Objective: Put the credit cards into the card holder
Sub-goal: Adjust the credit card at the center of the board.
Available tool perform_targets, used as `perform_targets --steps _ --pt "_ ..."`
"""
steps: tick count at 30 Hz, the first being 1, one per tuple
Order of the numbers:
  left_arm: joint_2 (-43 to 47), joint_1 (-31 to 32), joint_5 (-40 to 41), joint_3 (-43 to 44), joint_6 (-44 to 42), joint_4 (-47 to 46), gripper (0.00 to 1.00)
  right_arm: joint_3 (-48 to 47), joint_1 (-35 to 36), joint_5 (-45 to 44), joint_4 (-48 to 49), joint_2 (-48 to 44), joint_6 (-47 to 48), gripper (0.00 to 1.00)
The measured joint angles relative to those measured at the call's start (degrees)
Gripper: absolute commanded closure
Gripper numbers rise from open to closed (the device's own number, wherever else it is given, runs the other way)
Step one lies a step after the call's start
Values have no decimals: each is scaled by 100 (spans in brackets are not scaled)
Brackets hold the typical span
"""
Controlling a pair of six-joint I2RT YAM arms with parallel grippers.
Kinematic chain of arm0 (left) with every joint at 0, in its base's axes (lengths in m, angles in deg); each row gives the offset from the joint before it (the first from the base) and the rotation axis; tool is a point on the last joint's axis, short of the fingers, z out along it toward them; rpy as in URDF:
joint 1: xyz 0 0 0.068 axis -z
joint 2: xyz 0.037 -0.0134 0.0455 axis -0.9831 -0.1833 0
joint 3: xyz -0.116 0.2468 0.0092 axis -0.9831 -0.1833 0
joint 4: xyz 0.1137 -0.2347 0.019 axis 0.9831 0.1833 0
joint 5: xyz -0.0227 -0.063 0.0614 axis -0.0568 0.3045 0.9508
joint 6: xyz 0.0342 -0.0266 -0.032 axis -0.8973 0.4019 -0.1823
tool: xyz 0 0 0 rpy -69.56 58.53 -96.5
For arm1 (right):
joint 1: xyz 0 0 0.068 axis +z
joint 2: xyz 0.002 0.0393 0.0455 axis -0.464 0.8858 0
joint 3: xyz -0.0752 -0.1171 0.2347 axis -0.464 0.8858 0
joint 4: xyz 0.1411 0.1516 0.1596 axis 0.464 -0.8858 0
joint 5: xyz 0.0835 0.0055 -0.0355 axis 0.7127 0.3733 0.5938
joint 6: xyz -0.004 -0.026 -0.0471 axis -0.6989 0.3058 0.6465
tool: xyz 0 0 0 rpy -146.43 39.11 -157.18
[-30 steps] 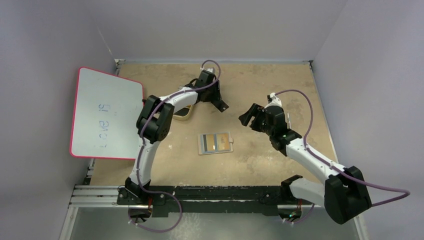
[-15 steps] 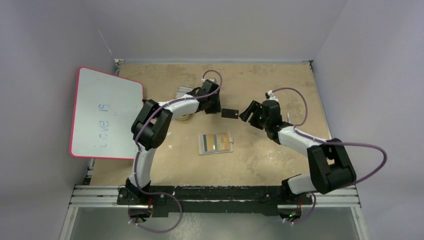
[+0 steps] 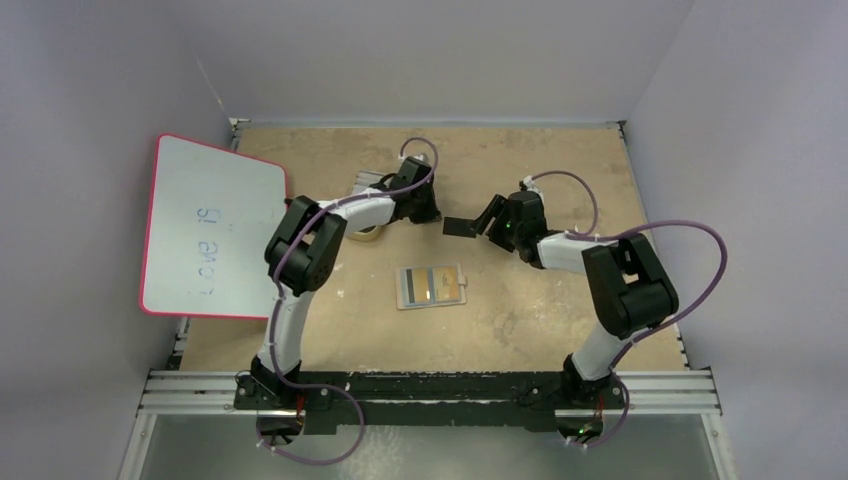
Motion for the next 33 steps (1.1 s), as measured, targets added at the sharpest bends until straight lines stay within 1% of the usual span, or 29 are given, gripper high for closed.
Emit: perform_targets --steps 8,12,18,23,24,26,28,29,30,31,33 --pt "4 9 -385 -358 310 -721 100 -321 76 76 398 553 -291 34" --pt "17 33 -463 -514 415 -994 100 -214 109 382 723 612 -511 35" --pt "90 66 -586 -793 549 -1325 100 -70 111 1110 1287 627 -997 37" --pt "214 107 -673 -986 625 -1397 100 203 114 1379 1856 553 -1213 38" --pt "245 114 -686 -1010 636 -1366 97 240 114 1388 1849 494 -1209 37" --pt "334 125 -688 -1045 629 -1200 86 258 114 1386 1733 328 -1123 37" --pt "498 125 -588 -1047 535 -791 78 258 114 1368 1484 24 -881 36" --pt "623 131 -468 -1043 470 -514 71 258 114 1366 1338 -181 -708 35" --pt "734 138 -326 -1036 398 -278 62 258 114 1364 1250 -337 -575 35" --pt "887 140 -111 -1023 306 13 56 258 114 1357 1132 -527 -393 35" --pt "1235 127 348 -953 151 520 49 249 114 1322 920 -835 -55 35"
